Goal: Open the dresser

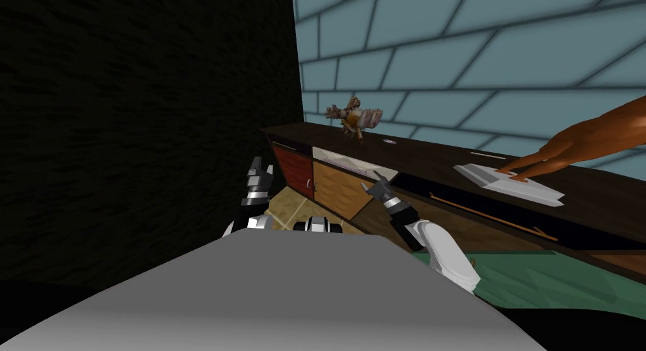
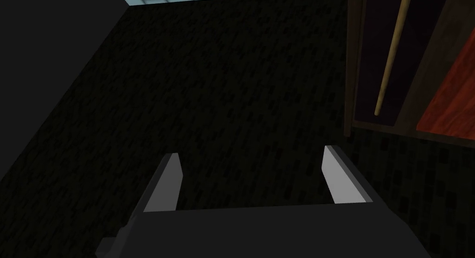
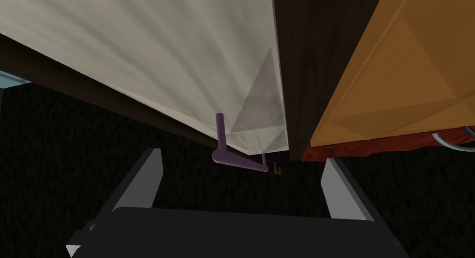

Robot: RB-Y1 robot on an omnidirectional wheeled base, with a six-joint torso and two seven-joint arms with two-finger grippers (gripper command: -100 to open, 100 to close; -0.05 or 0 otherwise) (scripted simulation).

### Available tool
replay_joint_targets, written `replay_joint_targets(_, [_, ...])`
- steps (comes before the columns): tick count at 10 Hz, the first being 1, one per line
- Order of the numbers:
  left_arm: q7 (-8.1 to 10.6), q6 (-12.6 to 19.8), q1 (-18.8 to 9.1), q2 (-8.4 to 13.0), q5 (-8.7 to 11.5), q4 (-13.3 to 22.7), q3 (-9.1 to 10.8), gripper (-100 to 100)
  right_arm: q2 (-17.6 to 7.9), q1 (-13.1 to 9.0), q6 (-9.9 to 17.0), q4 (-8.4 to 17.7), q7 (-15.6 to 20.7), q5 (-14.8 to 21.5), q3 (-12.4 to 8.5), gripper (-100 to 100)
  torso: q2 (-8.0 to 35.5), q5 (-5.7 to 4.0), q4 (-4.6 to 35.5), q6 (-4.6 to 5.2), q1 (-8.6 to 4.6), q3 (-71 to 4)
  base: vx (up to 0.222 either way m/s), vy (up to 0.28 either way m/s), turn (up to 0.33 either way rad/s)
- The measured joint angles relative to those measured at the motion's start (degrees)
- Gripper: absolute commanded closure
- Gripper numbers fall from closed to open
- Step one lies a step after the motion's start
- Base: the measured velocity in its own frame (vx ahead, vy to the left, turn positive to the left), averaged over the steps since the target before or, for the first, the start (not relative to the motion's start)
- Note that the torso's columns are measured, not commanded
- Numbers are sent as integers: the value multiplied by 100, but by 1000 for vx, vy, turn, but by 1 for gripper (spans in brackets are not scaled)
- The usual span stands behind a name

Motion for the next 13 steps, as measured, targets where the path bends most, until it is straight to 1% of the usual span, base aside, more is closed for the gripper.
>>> replay_joint_targets(1, [0,0,0,0,0,0,0,0,-4,-2,2,3,17,13,-3,-100,0,-1,0,-1,-3,-1,-65,2,281])
replay_joint_targets(2, [0,0,-2,0,0,0,-1,0,-43,-37,62,76,-27,41,-54,-100,15,-1,3,-6,-5,8,-151,3,440])
replay_joint_targets(4, [0,0,-2,0,0,0,0,0,-133,-209,207,360,-100,76,-192,-100,15,1,5,6,3,11,-126,14,215])
replay_joint_targets(5, [0,0,-3,0,0,0,0,0,-214,-274,257,504,-160,65,-313,-100,-1,1,0,-1,1,-1,-151,-3,419])
replay_joint_targets(6, [0,1,-3,0,0,0,0,0,-282,-393,350,700,-222,95,-407,-100,-4,-1,-2,-3,-3,-4,-167,2,437])
replay_joint_targets(7, [0,1,-3,0,0,0,0,0,-342,-455,489,824,-306,157,-485,-100,-2,0,-1,0,0,-2,-115,23,171])
replay_joint_targets(8, [0,0,-1,0,0,0,0,0,-359,-474,534,907,-330,140,-565,-100,-14,2,-4,7,5,-8,-107,30,263])
replay_joint_targets(10, [0,0,-1,1,0,0,1,0,-435,-592,638,1128,-384,167,-679,-100,-19,1,-5,4,1,-12,-82,32,194])
replay_joint_targets(11, [0,0,-2,0,0,0,0,0,-505,-647,666,1268,-430,139,-811,-100,-10,1,-3,-3,5,-7,-138,36,414])
replay_joint_targets(12, [0,0,-2,0,0,0,0,0,-523,-768,712,1466,-421,129,-929,-100,7,1,1,-3,4,4,-184,58,423])
replay_joint_targets(13, [0,1,-3,0,0,0,0,0,-644,-906,842,1663,-515,186,-1009,-100,20,3,6,0,9,12,-184,66,378])
